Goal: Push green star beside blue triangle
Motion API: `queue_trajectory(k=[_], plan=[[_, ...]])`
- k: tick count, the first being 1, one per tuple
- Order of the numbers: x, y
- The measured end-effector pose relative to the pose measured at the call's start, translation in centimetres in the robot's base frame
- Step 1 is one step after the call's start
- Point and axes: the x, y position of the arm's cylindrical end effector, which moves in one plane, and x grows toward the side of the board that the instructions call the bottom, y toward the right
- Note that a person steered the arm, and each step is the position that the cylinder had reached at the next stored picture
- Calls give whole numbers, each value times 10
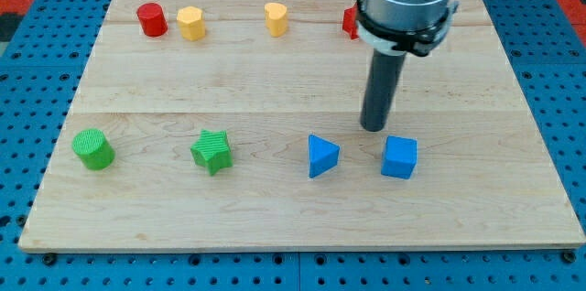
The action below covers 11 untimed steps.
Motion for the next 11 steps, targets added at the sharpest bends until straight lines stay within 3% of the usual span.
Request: queue_trajectory(k=[1,2,4,5,6,7,8,9,11], plan=[[8,-73],[51,-82],[60,6],[110,-43],[125,-154],[108,-265],[66,-243],[55,-189],[48,-222]])
